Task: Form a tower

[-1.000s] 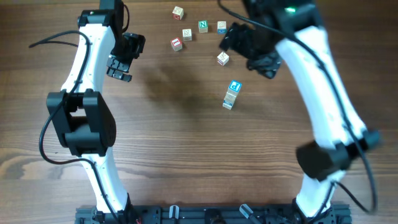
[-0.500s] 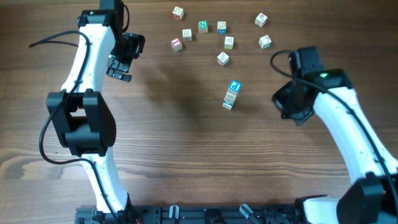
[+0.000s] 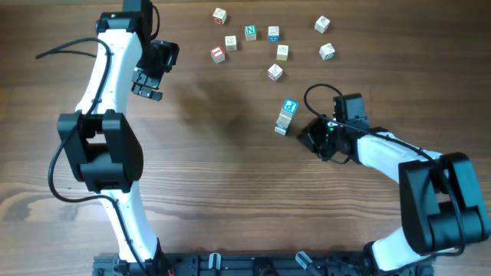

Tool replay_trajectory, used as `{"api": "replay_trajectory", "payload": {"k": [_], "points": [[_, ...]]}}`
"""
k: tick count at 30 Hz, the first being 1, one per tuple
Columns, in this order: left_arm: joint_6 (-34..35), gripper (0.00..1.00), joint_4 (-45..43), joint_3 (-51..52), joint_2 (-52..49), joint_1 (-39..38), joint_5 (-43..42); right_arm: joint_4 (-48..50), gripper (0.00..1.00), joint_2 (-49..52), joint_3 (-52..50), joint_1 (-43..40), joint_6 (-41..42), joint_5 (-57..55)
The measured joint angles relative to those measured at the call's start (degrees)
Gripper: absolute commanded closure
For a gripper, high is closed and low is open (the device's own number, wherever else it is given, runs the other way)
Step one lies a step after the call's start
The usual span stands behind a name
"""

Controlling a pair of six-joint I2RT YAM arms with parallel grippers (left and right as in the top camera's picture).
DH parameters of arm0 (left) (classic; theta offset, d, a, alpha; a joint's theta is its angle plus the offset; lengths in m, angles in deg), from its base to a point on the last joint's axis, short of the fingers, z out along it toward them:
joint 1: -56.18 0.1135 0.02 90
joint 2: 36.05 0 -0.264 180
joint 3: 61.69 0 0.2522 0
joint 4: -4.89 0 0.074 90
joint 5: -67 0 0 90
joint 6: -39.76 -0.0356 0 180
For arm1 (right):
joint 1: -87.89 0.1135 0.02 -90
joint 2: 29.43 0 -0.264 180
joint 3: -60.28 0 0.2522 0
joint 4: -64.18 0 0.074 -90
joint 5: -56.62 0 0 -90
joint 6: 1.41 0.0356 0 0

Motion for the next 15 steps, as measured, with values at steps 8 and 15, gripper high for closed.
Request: {"api": "replay_trajectory", "payload": {"k": [8, 15], "points": [[0.0, 0.0, -0.02, 0.0, 0.0, 0.02, 0.0, 8.44, 0.96, 4.22, 0.44, 0.0, 7.78, 3.56], [0.0, 0.0, -0.02, 0.0, 0.0, 0.02, 0.0, 11.3, 0.96, 5.18, 0.48, 0.0, 10.23, 4.33]]}}
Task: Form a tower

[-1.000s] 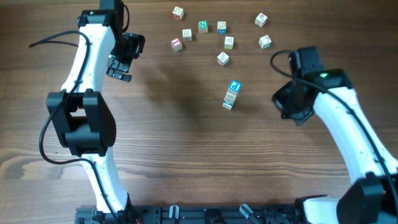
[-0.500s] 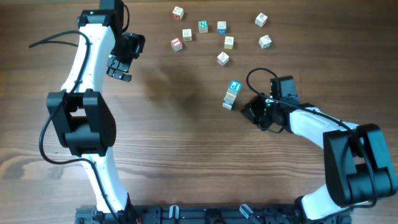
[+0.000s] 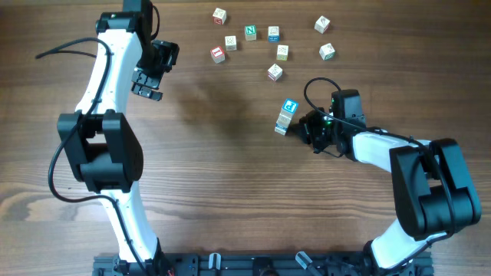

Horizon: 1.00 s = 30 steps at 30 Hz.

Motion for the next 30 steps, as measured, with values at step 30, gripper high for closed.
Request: {"api": "replay_trajectory", "payload": {"k": [30], "points": [[0.0, 0.0, 0.0, 0.0, 0.0, 0.0, -0.02, 3.39, 0.96, 0.52, -0.11, 0.0, 3.93, 0.61]]}}
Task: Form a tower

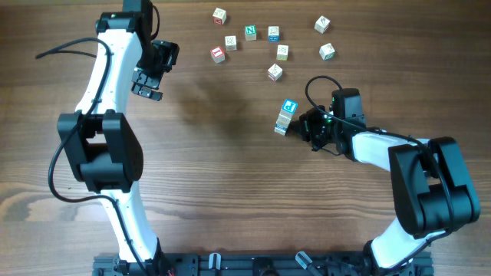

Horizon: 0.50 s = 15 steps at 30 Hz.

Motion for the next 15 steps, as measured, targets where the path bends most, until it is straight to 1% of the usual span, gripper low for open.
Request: {"api": "replay_trajectory", "payload": {"k": [5, 10, 15], "points": [[0.0, 0.0, 0.0, 0.0, 0.0, 0.0, 0.02, -0.07, 0.96, 0.04, 0.0, 0.0, 0.83, 0.02], [0.0, 0.0, 0.02, 0.0, 0.0, -0.02, 0.02, -4.52, 0.96, -0.15, 1.07, 0.02, 0.72, -0.22], [0.0, 0.0, 0.02, 0.0, 0.0, -0.02, 0.0, -5.18, 0.96, -0.2, 1.22, 0.02, 0.55, -0.22]]}}
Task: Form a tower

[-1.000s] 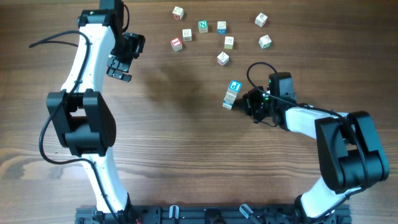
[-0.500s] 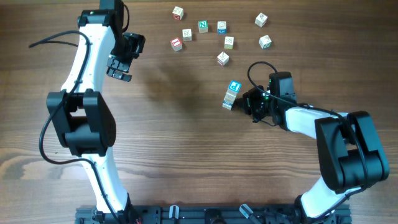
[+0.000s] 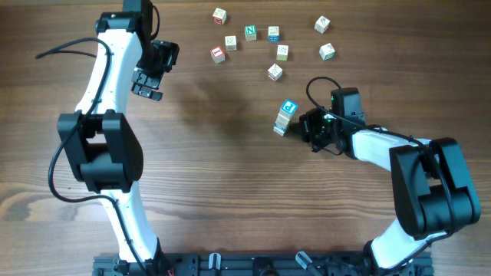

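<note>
A short tower of wooden blocks [image 3: 285, 119] stands right of the table's middle, with a blue-faced block [image 3: 288, 107] on top. My right gripper [image 3: 304, 125] sits low against the tower's right side, fingers pointing left at it. Its jaws are a dark mass here and their gap cannot be made out. My left gripper [image 3: 147, 84] hangs open and empty at the far left, well away from all blocks.
Several loose letter blocks lie at the back: a red one [image 3: 218, 54], a green one [image 3: 250, 32], a plain one [image 3: 275, 71] nearest the tower, and others [image 3: 322, 24] toward the back right. A black cable [image 3: 318, 83] loops above the right wrist.
The right gripper has edged slightly up and left, closer to the tower. The blue top block looks a touch shifted or turned. The left arm has not moved.
At the oldest moment the right gripper lay lower right of the tower, a small gap between them. By 1.5 s ago it had come up beside the stack. It stayed there and now rests against the tower's right side. The tower still stands; the left arm held still.
</note>
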Tool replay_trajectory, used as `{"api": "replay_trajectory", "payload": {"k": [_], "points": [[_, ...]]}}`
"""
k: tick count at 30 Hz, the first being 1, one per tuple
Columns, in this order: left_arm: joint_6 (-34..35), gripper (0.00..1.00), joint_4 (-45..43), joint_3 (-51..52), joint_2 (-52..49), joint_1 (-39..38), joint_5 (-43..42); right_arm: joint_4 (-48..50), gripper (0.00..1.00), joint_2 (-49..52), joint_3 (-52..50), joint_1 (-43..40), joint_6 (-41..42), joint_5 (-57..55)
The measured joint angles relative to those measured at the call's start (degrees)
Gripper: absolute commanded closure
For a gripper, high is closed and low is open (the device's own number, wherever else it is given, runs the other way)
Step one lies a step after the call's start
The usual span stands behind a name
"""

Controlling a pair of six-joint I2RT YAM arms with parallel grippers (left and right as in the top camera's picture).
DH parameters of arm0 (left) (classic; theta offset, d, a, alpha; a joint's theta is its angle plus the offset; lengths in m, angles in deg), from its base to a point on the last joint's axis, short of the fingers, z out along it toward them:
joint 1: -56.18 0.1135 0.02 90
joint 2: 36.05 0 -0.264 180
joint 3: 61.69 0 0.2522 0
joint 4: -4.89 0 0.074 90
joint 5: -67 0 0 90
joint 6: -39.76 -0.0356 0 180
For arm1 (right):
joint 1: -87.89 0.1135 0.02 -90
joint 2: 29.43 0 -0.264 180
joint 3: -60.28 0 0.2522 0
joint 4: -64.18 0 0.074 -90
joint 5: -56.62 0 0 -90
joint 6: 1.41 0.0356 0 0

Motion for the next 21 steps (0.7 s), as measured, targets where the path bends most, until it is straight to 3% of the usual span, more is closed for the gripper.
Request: {"api": "replay_trajectory", "payload": {"k": [9, 21], "points": [[0.0, 0.0, 0.0, 0.0, 0.0, 0.02, 0.02, -4.74, 0.96, -0.81, 0.59, 0.0, -1.07, 0.28], [0.0, 0.0, 0.0, 0.0, 0.0, 0.02, 0.0, -1.11, 0.96, -0.79, -0.35, -0.07, -0.63, 1.16]]}}
